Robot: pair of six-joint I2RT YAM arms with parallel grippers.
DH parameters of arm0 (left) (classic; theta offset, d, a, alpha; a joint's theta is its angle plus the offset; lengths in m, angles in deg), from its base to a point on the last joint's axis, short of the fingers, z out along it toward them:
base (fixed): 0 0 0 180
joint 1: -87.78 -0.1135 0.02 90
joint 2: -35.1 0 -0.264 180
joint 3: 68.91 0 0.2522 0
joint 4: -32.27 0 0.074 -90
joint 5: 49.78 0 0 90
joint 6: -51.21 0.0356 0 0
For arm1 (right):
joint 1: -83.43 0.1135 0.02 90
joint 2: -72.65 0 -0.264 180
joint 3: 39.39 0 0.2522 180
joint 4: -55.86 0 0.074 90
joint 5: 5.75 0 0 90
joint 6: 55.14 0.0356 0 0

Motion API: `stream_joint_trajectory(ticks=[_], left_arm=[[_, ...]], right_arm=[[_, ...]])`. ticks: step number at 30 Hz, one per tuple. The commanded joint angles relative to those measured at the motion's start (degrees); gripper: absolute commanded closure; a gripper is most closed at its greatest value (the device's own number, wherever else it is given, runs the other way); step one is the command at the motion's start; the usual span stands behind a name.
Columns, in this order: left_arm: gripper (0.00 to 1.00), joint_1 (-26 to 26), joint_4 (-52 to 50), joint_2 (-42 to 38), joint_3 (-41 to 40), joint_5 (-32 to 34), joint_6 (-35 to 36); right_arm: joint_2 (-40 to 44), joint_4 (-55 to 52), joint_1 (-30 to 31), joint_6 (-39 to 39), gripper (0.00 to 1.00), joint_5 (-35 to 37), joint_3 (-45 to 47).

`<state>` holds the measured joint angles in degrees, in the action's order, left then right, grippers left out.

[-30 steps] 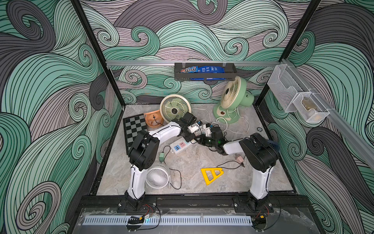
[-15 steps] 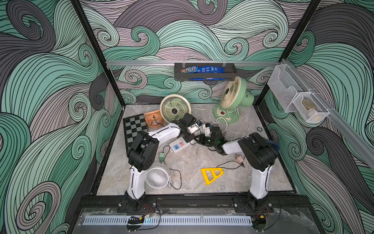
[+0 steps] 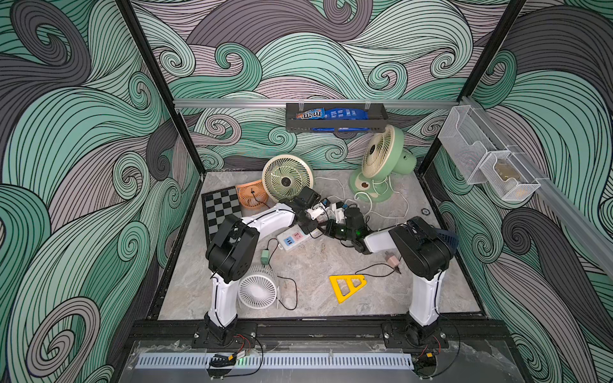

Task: Unplug the desk fan from the power strip
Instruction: Remove the plug from the socket.

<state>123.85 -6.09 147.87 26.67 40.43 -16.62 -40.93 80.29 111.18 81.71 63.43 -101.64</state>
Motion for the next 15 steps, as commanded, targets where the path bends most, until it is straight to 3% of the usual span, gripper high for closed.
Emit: stream_joint_trajectory(ticks=[1,4,8,15], left_arm=[[1.0,0.45,-0.83,-2.33,1.09,-0.83,-0.12],[1.0,-2.57,-6.68,-0.12,5.46,-10.18,-4.78],[1.0,-3.02,-6.36,-0.24,4.94,-12.82,-4.38],[1.0,0.9,-1.49,-2.92,0.82,-3.11,0.21]], right_arm=[[-3.48,-7.2,0.38,0.12,1.0,3.2,0.79],[-3.41,-7.31,0.41,0.12,1.0,3.24,0.84],[-3.4,-7.05,0.53,0.12,1.0,3.35,1.16],[-3.39,-7.11,0.52,0.28,1.0,3.43,1.09]])
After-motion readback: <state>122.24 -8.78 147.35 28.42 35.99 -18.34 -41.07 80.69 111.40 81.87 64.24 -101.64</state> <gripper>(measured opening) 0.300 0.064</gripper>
